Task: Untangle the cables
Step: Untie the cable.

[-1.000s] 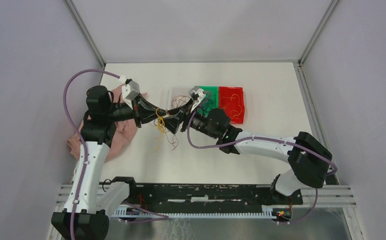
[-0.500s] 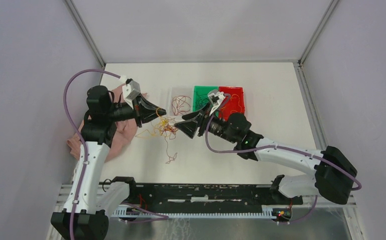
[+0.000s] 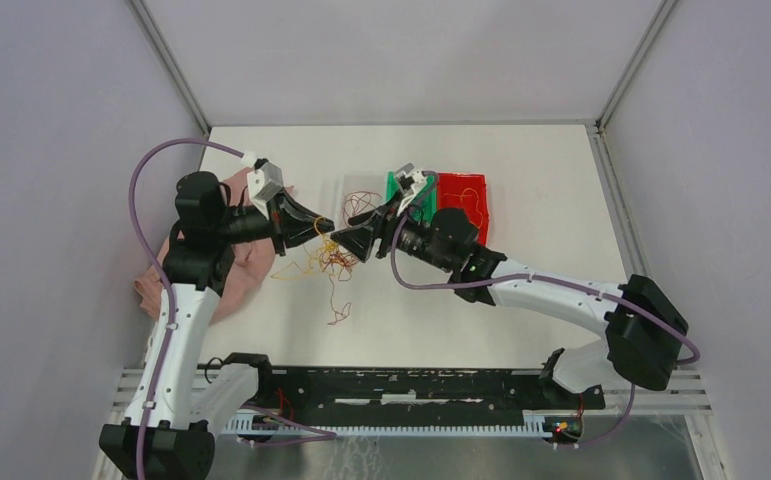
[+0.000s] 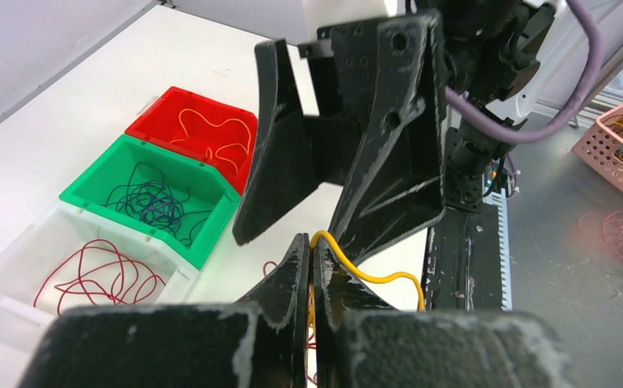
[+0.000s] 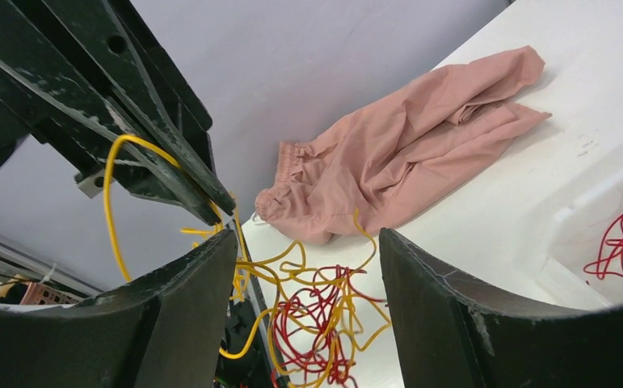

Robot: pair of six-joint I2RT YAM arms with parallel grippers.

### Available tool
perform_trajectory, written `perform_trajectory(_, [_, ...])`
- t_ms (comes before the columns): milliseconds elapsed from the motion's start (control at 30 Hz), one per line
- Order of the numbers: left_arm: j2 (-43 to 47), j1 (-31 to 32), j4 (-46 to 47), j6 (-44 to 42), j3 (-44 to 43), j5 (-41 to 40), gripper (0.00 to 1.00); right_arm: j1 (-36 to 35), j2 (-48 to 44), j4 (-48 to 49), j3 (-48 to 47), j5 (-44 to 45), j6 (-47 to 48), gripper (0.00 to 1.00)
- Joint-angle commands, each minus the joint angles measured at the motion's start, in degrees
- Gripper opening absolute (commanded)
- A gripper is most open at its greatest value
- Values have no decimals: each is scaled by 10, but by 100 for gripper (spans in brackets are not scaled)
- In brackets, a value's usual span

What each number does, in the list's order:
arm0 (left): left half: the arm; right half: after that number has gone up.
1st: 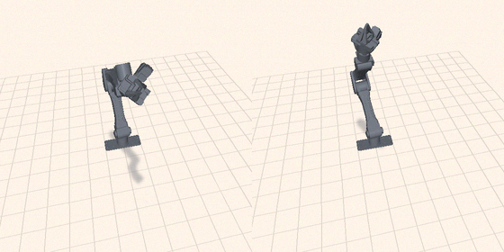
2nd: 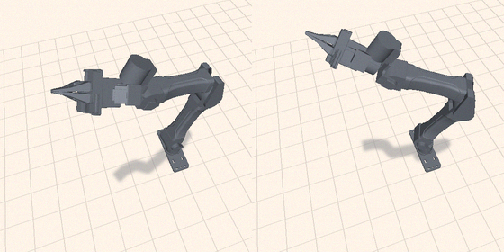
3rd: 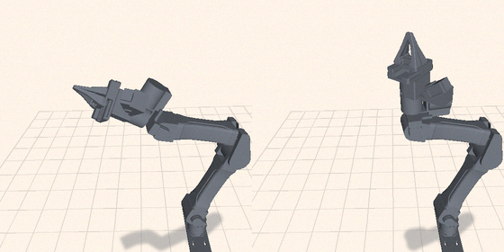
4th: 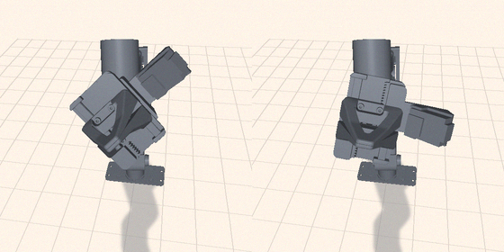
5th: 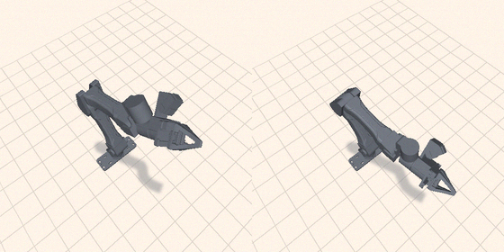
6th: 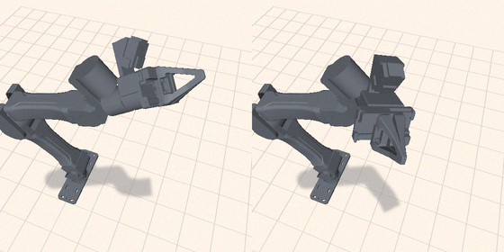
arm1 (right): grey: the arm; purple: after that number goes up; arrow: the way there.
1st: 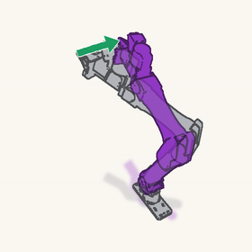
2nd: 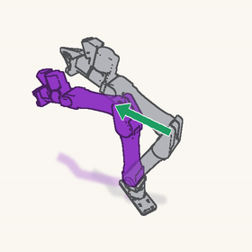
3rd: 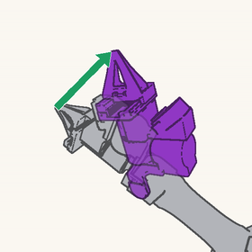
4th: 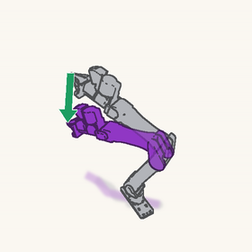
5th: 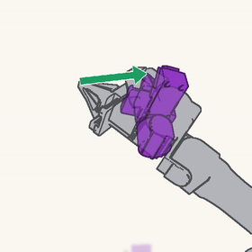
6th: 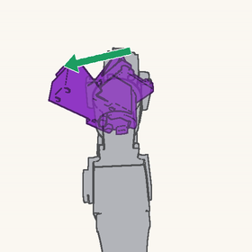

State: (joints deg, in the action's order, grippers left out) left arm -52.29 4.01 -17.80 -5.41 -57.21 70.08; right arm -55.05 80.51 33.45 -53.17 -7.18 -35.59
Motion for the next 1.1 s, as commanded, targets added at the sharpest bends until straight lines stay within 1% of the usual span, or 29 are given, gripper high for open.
perform_trajectory(0, [5, 5, 11, -7, -15, -5, 4, -5, 21, 78, -23, -39, -5, 72])
perform_trajectory(233, [1, 9, 10, -11, -15, -6, 4, -8, 44, 121, -25, -69, -26, 73])
perform_trajectory(400, [2, 11, 11, -12, -16, -8, 4, -8, 64, 172, -27, -80, -65, 73])
perform_trajectory(467, [1, 11, 10, -10, -18, -8, 4, -8, 64, 191, -19, -71, -78, 73])
perform_trajectory(667, [4, 12, 11, -5, -22, -7, 3, -8, 18, 186, 45, -18, -83, 72])
perform_trajectory(933, [6, 17, 29, 13, -19, -10, 3, -8, 34, 236, 39, -64, -98, 73])
perform_trajectory(1067, [4, 20, 29, 18, -23, -11, 3, -9, 51, 243, 20, -79, -104, 73])
